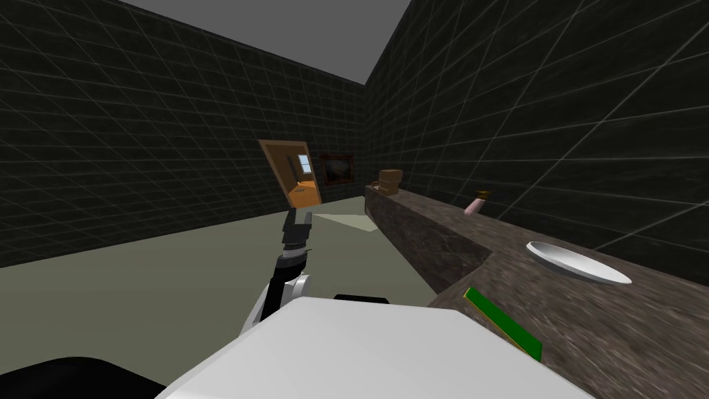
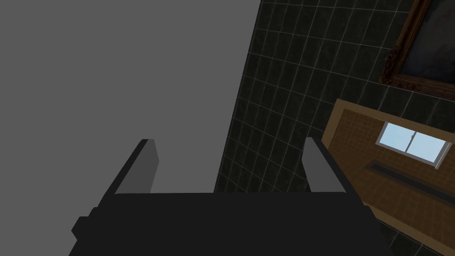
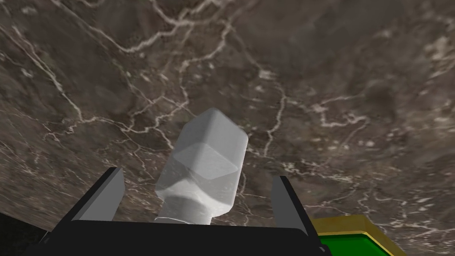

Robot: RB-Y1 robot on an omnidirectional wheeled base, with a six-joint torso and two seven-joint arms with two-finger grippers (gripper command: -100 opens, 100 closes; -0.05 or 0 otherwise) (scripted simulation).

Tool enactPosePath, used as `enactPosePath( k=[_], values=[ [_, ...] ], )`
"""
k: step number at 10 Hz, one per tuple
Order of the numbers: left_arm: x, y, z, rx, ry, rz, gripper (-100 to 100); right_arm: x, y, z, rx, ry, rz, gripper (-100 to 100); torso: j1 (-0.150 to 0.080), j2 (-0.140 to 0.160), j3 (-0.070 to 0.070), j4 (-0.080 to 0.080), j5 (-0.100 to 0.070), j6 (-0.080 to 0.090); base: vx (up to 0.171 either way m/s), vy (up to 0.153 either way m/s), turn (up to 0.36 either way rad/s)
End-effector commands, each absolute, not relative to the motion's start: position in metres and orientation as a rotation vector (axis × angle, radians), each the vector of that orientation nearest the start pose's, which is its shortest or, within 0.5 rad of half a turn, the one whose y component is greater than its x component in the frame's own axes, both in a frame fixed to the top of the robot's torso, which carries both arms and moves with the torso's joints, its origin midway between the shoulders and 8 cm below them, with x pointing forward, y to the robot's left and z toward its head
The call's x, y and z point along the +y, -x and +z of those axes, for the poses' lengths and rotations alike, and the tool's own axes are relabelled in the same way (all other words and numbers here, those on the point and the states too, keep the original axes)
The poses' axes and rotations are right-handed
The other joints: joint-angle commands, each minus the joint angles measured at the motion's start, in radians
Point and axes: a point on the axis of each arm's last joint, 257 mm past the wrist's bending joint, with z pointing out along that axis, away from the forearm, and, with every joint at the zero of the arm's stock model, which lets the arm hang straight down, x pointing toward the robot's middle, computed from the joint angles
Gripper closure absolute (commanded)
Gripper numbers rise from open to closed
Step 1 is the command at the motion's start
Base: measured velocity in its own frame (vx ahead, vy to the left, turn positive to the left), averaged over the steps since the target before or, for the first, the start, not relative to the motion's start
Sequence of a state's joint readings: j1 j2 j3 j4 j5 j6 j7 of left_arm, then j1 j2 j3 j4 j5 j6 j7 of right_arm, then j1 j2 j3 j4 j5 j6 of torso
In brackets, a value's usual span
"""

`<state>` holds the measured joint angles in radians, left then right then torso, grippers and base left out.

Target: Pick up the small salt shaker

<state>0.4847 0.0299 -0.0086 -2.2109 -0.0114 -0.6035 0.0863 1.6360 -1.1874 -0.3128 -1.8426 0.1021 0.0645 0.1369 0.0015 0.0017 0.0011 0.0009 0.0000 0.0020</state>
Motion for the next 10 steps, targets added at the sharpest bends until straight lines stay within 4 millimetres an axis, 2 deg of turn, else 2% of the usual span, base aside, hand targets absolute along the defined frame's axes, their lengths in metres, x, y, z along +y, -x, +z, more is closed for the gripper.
enactPosePath(
  k=[1, 2, 6, 7, 8, 10],
  values=[
    [0.270, -0.342, 0.018, 0.590, 0.623, -1.404, 0, -0.628, 0.032, -0.314, 2.662, -0.546, -0.442, -100, 0.000, 0.000, 0.000, 0.000, 0.000, 0.000, 0.000, 0.000, 0.000],
    [0.270, -0.342, 0.018, 0.590, 0.623, -1.403, 0, -0.628, 0.033, -0.315, 2.662, -0.547, -0.443, 100, 0.001, 0.000, 0.000, 0.000, 0.000, 0.000, 0.000, 0.000, 0.000],
    [0.270, -0.342, 0.018, 0.590, 0.623, -1.404, 0, -0.628, 0.032, -0.315, 2.661, -0.548, -0.441, 100, 0.000, -0.001, -0.001, 0.000, 0.000, 0.000, 0.000, 0.000, 0.000],
    [0.270, -0.342, 0.018, 0.590, 0.623, -1.404, 0, -0.628, 0.032, -0.314, 2.661, -0.548, -0.442, 0, 0.000, -0.001, 0.000, 0.000, 0.000, 0.000, 0.000, 0.000, 0.000],
    [0.270, -0.342, 0.018, 0.590, 0.623, -1.404, 0, -0.627, 0.029, -0.307, 2.663, -0.526, -0.441, 100, 0.000, -0.001, 0.000, 0.000, 0.000, 0.000, 0.012, 0.008, -0.129],
    [0.270, -0.342, 0.018, 0.590, 0.623, -1.403, 0, -0.625, 0.025, -0.300, 2.665, -0.507, -0.437, 100, 0.002, -0.001, 0.000, 0.000, 0.001, 0.001, 0.014, 0.017, -0.115]
  ],
)
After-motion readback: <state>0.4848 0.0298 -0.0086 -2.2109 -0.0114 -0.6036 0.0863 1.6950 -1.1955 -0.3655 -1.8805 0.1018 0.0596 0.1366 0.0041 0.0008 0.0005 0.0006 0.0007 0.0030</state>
